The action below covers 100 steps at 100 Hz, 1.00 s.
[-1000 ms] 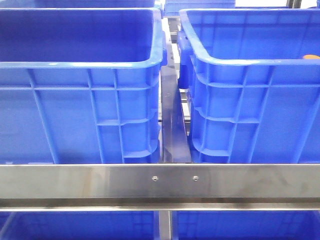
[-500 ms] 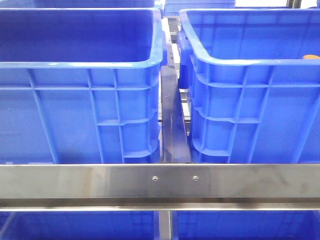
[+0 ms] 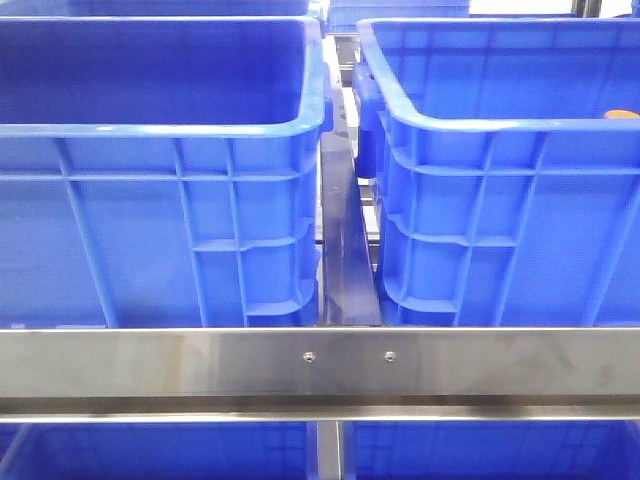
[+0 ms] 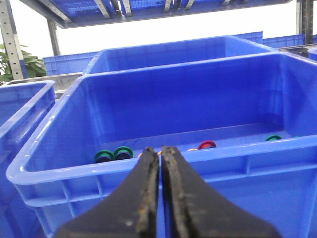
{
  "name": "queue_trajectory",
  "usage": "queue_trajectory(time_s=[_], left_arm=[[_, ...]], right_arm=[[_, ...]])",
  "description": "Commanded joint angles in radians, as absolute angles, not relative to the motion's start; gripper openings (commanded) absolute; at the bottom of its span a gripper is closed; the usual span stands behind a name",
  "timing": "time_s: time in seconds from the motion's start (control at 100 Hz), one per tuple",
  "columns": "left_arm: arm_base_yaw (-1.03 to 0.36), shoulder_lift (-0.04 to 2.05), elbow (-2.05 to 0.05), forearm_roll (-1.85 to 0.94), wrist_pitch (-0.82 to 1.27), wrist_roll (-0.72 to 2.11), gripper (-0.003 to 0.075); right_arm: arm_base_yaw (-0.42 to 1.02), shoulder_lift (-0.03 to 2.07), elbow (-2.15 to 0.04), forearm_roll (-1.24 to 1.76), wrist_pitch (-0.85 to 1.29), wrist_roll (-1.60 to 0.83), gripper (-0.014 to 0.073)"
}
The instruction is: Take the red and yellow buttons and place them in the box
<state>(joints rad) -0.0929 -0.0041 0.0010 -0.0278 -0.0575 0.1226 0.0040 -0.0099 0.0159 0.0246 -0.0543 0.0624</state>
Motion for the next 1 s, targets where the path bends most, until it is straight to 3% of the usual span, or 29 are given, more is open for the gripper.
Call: queue_trajectory(time_s=[0.0,0.99], left_arm=[[-0.089,-0.038,0.044,-0.029,-0.136,0.115,-0.0019],[-0.089,-0.038,0.044,-0.029,-0.136,0.115,-0.0019]], right_arm=[[0.004,-0.036,0.009,0.01,-0.169,0.072,-0.0116],[0.004,-0.036,0.008,0.01,-0.152,0.073,-0.0116]])
